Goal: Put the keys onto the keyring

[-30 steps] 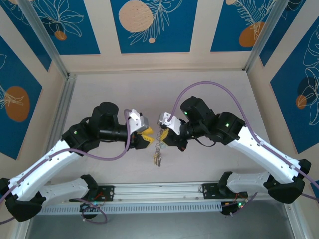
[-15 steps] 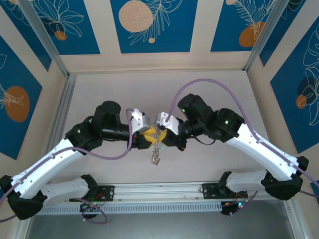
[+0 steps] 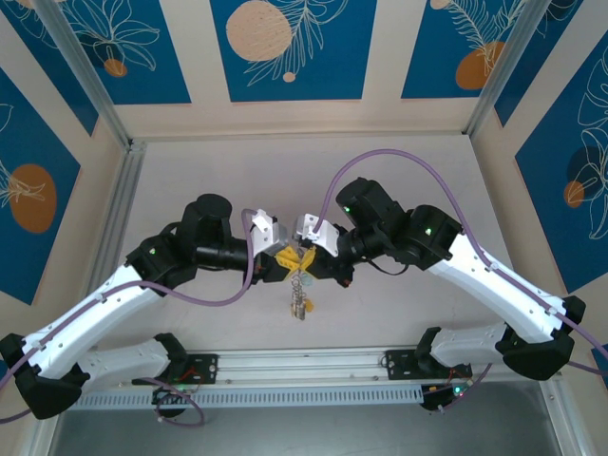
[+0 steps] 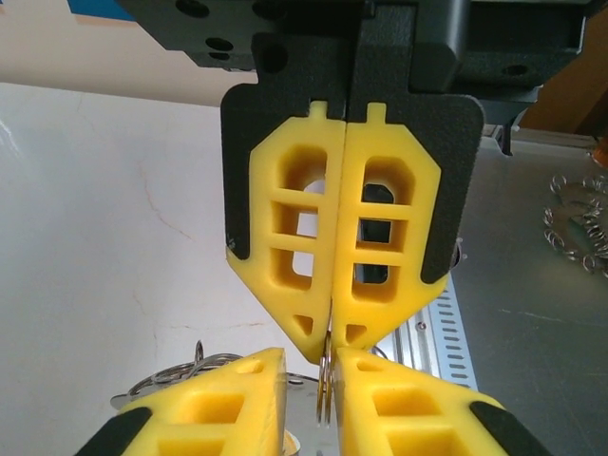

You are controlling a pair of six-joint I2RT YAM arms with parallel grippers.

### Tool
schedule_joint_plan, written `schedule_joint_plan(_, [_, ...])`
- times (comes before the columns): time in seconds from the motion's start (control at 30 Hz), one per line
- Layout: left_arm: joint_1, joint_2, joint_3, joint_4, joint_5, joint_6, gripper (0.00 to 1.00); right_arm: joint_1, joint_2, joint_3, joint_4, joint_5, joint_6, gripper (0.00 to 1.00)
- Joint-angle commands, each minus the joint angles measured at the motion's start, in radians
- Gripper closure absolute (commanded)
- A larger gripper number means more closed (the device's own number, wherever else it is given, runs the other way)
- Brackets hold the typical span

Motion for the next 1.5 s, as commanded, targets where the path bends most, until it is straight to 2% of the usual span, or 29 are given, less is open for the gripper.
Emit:
schedule_joint_plan(0.0, [-0.010,-0.006,-0.012,0.020,0.032,0.010,1.00,-0.006,-0.031,0.023,0.048,-0.025,-0.013,1.00])
schedule_joint_plan(0.2, [-0.009,-0.041,-0.053,0.099,0.039,-0.033,1.00,-0.012,-0.079,-0.038,0.115,-0.027,0.004,1.00])
schedule_joint_plan(0.33, [-0.009,-0.076,-0.120,0.272,0.073,-0.128,1.00,-0.027,-0.124,-0.121,0.189,-0.106,0.032,0.84])
schedule_joint_plan(0.47, [-0.010,-0.100,-0.183,0.425,0.084,-0.206,1.00,-0.033,-0.167,-0.197,0.266,-0.134,0.060,0.80])
schedule_joint_plan(0.73, [-0.008,-0.154,-0.318,0.765,0.116,-0.368,1.00,-0.052,-0.233,-0.296,0.359,-0.181,0.100,0.81])
schedule_joint_plan(0.93, [-0.008,-0.153,-0.358,0.891,0.119,-0.427,1.00,-0.066,-0.261,-0.343,0.420,-0.185,0.131,0.80])
schedule_joint_plan(1.13, [-0.009,-0.111,-0.432,1.165,0.131,-0.563,1.00,-0.071,-0.294,-0.393,0.528,-0.210,0.141,0.82])
schedule_joint_plan(1.4, [-0.007,-0.059,-0.508,1.404,0.114,-0.688,1.00,-0.073,-0.316,-0.436,0.649,-0.235,0.153,0.84])
schedule_joint_plan(1.47, [-0.007,-0.042,-0.521,1.461,0.114,-0.721,1.00,-0.076,-0.314,-0.444,0.678,-0.256,0.163,0.89])
